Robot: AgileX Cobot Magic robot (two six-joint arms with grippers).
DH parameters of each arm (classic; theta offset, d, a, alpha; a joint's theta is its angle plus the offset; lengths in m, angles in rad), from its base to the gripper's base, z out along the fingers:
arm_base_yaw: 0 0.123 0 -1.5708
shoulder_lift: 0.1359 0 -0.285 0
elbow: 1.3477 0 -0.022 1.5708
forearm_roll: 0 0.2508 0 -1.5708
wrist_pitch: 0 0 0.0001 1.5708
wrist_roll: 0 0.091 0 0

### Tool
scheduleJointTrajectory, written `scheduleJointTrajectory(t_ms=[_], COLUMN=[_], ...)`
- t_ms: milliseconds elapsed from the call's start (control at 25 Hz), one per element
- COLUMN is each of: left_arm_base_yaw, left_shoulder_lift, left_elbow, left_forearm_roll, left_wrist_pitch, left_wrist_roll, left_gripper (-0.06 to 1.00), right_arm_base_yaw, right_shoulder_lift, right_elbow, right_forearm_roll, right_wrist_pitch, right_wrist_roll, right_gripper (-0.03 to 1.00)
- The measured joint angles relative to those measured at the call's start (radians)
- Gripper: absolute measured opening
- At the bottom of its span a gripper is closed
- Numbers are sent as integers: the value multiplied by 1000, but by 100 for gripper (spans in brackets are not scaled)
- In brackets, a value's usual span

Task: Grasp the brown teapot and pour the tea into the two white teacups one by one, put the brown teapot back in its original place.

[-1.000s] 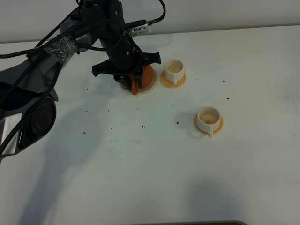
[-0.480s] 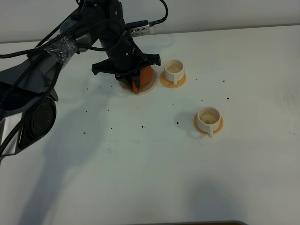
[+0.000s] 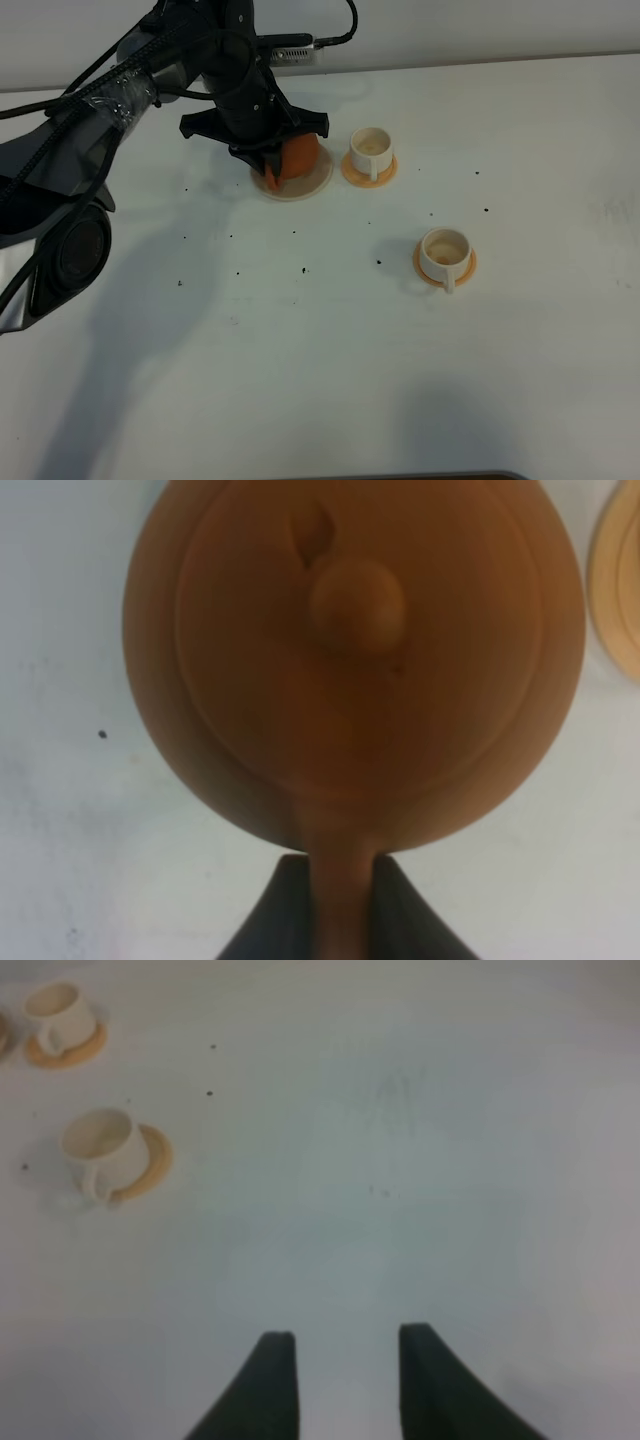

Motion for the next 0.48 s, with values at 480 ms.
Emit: scheduleJointTrajectory(t_ms=[480], left_arm_base_yaw=[1], left_shoulder_lift=[-41], left_elbow=[0], left_forearm_roll=[57], left_wrist_pitch=[1], left_wrist_roll=[78], left_gripper=[10], right_arm_base_yaw=[0], right_shoulder_lift=[0], right_elbow=[0], right_forearm_roll=[0], right_wrist_pitch=[0], right_wrist_roll=[0], right_gripper=[24])
